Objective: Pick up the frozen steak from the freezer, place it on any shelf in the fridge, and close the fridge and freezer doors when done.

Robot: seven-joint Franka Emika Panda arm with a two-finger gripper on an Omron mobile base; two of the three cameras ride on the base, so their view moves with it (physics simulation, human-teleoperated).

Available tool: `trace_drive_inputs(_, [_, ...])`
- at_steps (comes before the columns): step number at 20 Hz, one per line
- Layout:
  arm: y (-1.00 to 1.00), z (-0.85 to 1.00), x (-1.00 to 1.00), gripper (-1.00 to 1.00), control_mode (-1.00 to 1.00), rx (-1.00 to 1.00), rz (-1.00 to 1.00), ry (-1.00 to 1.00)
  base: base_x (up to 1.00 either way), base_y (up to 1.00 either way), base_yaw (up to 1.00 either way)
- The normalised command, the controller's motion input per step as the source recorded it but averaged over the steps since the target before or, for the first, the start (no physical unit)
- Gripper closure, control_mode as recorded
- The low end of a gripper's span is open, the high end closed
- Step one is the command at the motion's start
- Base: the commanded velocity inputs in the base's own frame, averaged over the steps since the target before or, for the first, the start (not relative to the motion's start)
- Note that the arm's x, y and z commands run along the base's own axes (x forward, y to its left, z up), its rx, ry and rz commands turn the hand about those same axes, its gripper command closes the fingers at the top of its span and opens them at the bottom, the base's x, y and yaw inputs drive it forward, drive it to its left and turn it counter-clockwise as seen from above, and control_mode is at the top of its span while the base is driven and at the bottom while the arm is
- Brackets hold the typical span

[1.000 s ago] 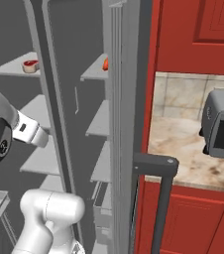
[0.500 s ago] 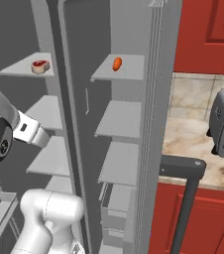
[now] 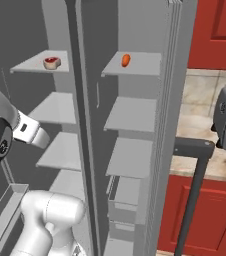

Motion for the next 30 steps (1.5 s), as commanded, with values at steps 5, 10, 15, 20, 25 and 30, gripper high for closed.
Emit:
trace_drive_inputs(5, [0.0,0.0,0.0,-1.0,1.0,0.0,0.0,0.0,-0.79,0.0,0.0])
trace_drive_inputs(10, [0.0,0.0,0.0,-1.0,1.0,0.0,0.0,0.0,-0.71,0.0,0.0])
trace_drive_inputs(15, [0.0,0.0,0.0,-1.0,1.0,0.0,0.0,0.0,-0.63,0.0,0.0])
trace_drive_inputs(20, [0.0,0.0,0.0,-1.0,1.0,0.0,0.0,0.0,-0.32,0.0,-0.02])
trace_drive_inputs(25, [0.0,0.0,-0.05,-1.0,-1.0,0.0,0.0,0.0,0.0,0.0,0.0])
trace_drive_inputs(30, [0.01,0.01,-0.35,-1.0,-1.0,0.0,0.0,0.0,0.0,0.0,0.0])
